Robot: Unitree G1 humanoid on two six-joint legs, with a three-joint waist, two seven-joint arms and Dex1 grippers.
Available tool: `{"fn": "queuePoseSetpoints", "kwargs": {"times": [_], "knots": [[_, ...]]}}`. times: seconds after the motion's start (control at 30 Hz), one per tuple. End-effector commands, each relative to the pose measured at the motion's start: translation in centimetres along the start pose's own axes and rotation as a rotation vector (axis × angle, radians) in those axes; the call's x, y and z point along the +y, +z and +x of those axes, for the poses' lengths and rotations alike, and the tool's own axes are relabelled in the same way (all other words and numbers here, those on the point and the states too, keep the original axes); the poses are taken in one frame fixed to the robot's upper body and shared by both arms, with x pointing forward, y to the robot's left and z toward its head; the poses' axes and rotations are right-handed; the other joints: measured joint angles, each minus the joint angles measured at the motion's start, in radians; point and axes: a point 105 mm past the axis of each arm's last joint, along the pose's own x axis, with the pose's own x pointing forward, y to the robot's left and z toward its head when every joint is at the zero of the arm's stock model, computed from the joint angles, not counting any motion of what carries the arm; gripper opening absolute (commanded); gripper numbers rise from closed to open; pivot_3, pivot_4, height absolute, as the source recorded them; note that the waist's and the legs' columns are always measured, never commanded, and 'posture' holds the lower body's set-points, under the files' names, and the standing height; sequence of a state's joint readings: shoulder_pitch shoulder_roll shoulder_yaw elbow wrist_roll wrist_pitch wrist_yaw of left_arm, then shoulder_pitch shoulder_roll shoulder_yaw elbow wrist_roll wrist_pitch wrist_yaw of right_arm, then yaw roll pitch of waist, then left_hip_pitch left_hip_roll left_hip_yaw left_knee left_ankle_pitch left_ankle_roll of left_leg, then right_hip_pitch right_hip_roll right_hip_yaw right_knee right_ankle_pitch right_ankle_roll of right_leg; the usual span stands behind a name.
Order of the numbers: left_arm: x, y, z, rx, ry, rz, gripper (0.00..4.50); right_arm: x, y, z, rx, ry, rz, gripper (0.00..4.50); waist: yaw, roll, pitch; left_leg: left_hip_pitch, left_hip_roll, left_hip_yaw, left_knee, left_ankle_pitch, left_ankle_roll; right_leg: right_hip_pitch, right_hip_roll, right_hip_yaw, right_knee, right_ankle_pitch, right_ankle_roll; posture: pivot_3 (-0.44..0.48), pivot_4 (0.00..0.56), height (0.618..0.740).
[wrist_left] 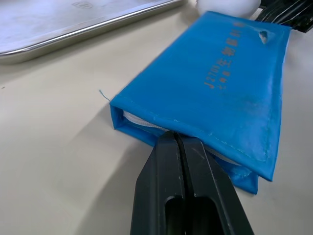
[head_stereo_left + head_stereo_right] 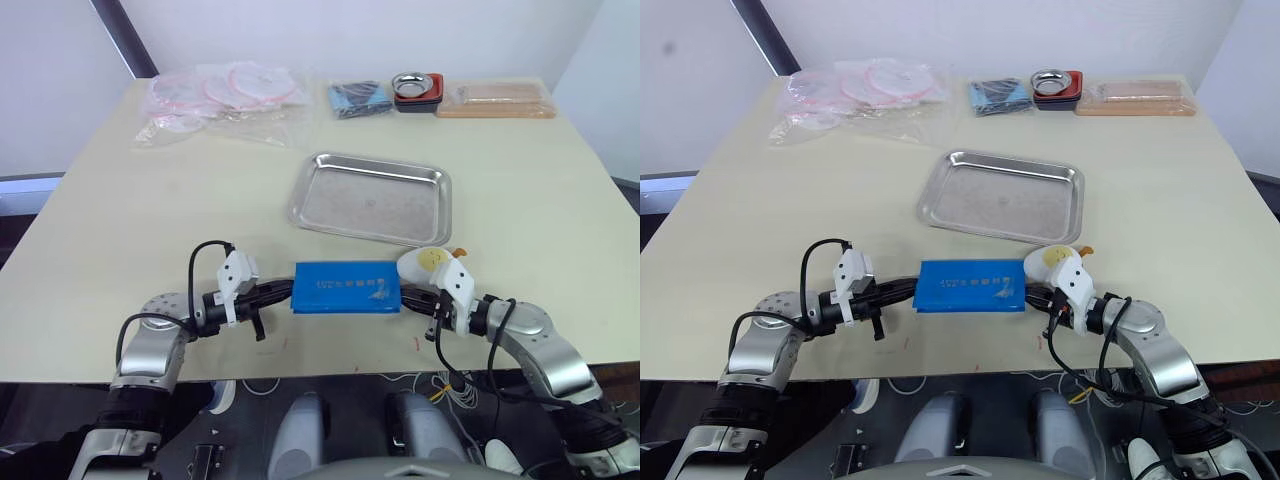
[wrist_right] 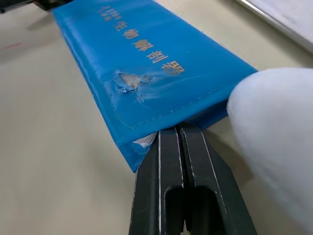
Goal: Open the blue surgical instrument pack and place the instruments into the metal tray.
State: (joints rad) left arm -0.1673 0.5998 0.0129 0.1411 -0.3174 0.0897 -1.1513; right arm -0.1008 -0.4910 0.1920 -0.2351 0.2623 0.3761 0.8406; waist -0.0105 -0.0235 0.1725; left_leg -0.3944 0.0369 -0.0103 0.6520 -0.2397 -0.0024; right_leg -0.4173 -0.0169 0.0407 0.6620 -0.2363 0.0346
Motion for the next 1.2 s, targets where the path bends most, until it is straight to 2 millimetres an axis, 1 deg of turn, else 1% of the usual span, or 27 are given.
{"fn": "queuePoseSetpoints", "kwargs": {"times": [0.03, 0.17, 0.3, 0.47, 0.53, 0.6, 0.73, 0.83, 0.97, 1.1, 1.2], "knots": [[-2.3, -0.1, 1.8, -0.005, -0.133, 0.01, 0.02, 1.2, 1.2, -0.8, -0.041, 0.042, -0.012, 0.0, 0.002, 0.0, 0.0, 0.0, 0.0, 0.0, 0.0, 0.0, 0.0, 0.0, 0.0, 0.0, 0.0, 0.0, 0.0, 0.0, 0.15, 0.74], [-3.3, -0.1, 2.4, -0.006, -0.18, 0.004, 0.02, 0.9, 0.8, -1.7, -0.03, -0.008, 0.0, 0.0, 0.0, 0.0, 0.0, 0.0, 0.0, 0.001, 0.0, 0.0, 0.0, 0.0, 0.0, 0.0, 0.0, 0.0, 0.0, 0.0, 0.15, 0.74], [-3.5, -0.4, 2.3, 0.0, -0.184, -0.001, 0.02, 0.5, 0.6, -1.6, -0.028, -0.035, 0.0, 0.0, -0.001, 0.001, 0.0, 0.001, 0.0, 0.001, 0.0, 0.0, 0.0, 0.0, 0.0, 0.001, 0.0, 0.0, 0.0, 0.0, 0.15, 0.74], [-3.2, -0.4, 1.8, 0.001, -0.162, -0.008, 0.02, 0.9, 0.9, -1.0, -0.049, -0.004, 0.005, 0.0, -0.003, 0.001, -0.001, 0.001, 0.0, 0.001, 0.0, 0.0, 0.0, 0.0, 0.0, 0.001, 0.0, 0.0, 0.0, 0.0, 0.15, 0.74], [-2.9, -0.2, 1.6, -0.009, -0.138, -0.017, 0.02, 0.9, 0.9, -1.0, -0.048, 0.006, 0.002, 0.0, -0.004, 0.001, -0.001, 0.001, 0.0, 0.001, 0.0, 0.0, 0.0, 0.0, 0.0, 0.001, 0.0, 0.0, 0.0, 0.0, 0.15, 0.74], [-2.6, -0.4, 1.1, 0.009, -0.114, -0.002, 0.02, 0.8, 0.9, -1.2, -0.041, 0.009, -0.002, 0.0, -0.005, 0.001, -0.001, 0.001, 0.0, 0.001, 0.0, 0.0, 0.0, 0.0, 0.0, 0.001, 0.0, 0.0, 0.0, 0.0, 0.15, 0.74], [-1.7, -0.1, 0.3, -0.003, -0.064, -0.006, 0.02, 0.1, 0.2, -2.2, 0.008, -0.004, -0.058, 0.0, -0.005, 0.001, -0.001, 0.001, 0.0, 0.001, 0.0, 0.0, 0.0, 0.0, 0.0, 0.001, 0.0, 0.0, 0.0, 0.0, 0.15, 0.74], [-1.5, 0.5, -0.7, -0.019, -0.06, -0.003, 0.02, -0.4, 0.6, -2.9, -0.011, -0.016, -0.082, 0.0, -0.007, 0.001, -0.001, 0.001, 0.0, 0.001, 0.0, 0.0, 0.0, 0.0, 0.0, 0.001, 0.0, 0.0, 0.0, 0.0, 0.15, 0.74], [-0.9, 0.4, -2.3, 0.008, -0.048, 0.013, 0.02, -1.1, 0.6, -4.4, -0.016, -0.034, -0.108, 0.0, -0.006, 0.001, 0.0, 0.001, 0.001, 0.0, 0.0, 0.0, 0.0, 0.0, 0.001, 0.0, 0.0, 0.0, 0.0, 0.0, 0.15, 0.74], [-0.3, 1.1, -3.8, 0.01, -0.042, 0.03, 0.02, -1.0, 0.1, -6.1, 0.001, -0.012, -0.156, 0.0, -0.001, 0.0, 0.0, 0.0, 0.0, 0.0, 0.0, 0.0, 0.0, 0.0, 0.0, 0.0, 0.0, 0.0, 0.0, 0.0, 0.15, 0.74], [-0.5, 2.3, -5.1, -0.004, -0.065, 0.06, 0.02, -0.4, 0.4, -7.2, -0.015, 0.04, -0.192, 0.0, -0.003, 0.0, 0.0, 0.0, 0.0, 0.001, 0.0, 0.0, 0.0, 0.0, 0.0, 0.0, -0.001, 0.0, 0.0, 0.0, 0.15, 0.74]]}}
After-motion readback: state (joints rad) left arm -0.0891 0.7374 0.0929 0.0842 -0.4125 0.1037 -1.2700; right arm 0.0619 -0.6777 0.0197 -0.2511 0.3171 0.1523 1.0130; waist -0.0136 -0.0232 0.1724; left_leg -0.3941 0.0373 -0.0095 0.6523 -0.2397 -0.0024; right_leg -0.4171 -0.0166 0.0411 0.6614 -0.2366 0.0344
